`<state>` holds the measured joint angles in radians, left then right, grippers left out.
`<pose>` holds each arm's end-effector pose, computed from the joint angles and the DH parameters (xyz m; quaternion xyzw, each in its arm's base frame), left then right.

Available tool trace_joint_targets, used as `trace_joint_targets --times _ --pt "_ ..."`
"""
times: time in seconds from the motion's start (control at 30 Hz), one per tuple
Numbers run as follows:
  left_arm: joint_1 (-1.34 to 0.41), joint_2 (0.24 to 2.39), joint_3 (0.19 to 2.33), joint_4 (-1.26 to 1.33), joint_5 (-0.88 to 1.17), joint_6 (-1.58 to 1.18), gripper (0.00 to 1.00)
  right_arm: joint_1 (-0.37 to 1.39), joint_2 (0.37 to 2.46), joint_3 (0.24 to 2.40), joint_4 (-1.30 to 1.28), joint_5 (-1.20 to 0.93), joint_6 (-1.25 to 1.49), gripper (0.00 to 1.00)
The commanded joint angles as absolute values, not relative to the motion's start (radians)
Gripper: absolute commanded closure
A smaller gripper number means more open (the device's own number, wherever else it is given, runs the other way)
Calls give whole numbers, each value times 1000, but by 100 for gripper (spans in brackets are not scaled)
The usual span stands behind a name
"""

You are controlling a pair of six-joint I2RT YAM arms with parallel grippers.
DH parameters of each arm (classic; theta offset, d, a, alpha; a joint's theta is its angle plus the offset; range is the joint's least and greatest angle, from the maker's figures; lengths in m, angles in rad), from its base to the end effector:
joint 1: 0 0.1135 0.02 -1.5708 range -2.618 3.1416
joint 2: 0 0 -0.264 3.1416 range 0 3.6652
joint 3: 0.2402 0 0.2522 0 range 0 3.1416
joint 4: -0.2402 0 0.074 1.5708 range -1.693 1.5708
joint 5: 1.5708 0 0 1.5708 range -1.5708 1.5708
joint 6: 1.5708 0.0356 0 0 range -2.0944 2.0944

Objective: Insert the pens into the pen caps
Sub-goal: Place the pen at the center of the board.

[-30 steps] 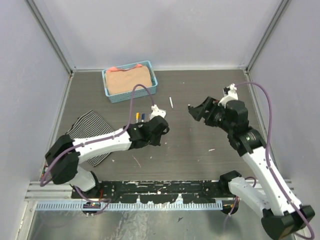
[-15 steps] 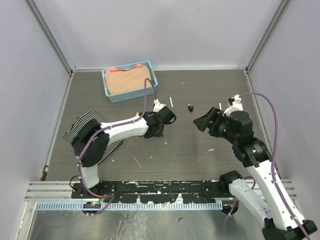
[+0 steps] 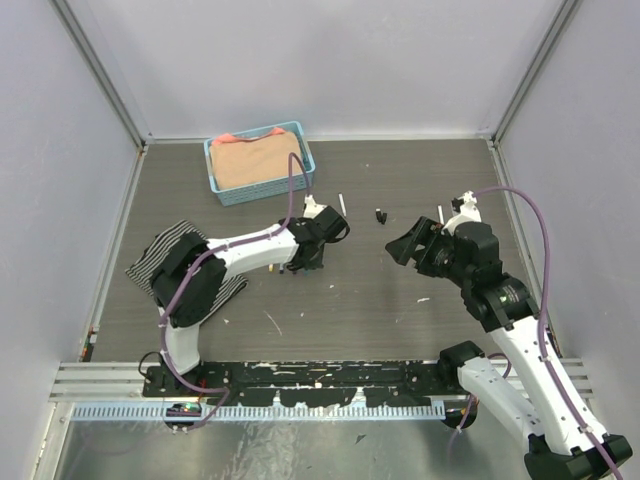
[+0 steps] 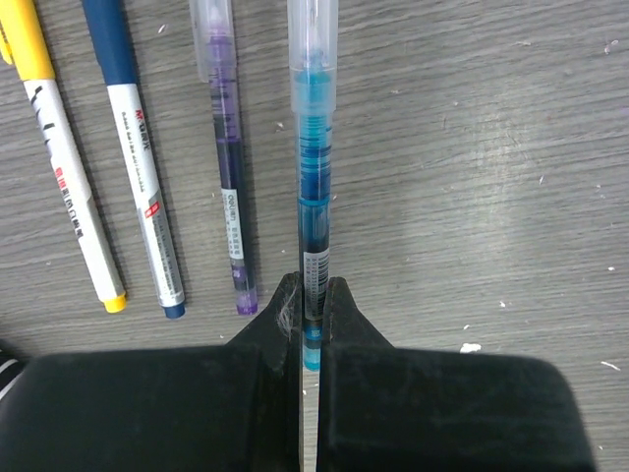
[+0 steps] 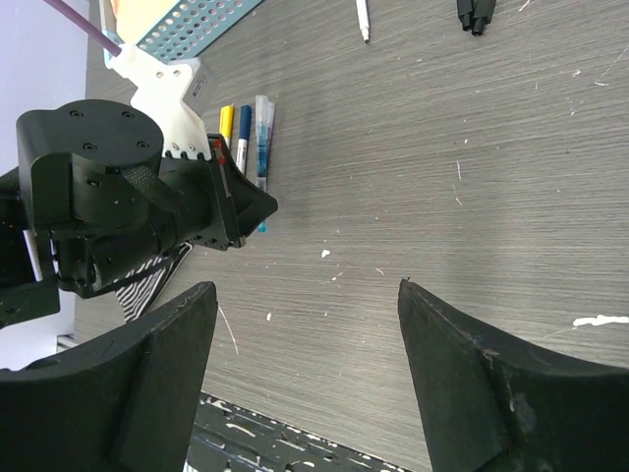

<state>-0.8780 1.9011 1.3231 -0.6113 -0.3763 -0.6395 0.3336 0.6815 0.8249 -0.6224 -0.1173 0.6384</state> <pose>0.2550 -0.2867 0.1802 0.0795 0.9619 0.0051 0.2615 0.1365 0.0517 0.3238 0.0995 0.8479 0.2864 0.4349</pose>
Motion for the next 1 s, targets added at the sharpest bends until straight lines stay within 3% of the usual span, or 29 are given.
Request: trace_joint_targets --times 0.0,0.7,0.97 --pt "-877 1937 1362 -600 -371 -621 99 331 688 825 -588 -138 629 21" --pt "-859 1999 1382 -568 -350 -601 93 331 689 811 -581 -152 632 21" --pt "-856 2014 1388 -573 -353 -598 78 331 688 816 -582 -157 630 21"
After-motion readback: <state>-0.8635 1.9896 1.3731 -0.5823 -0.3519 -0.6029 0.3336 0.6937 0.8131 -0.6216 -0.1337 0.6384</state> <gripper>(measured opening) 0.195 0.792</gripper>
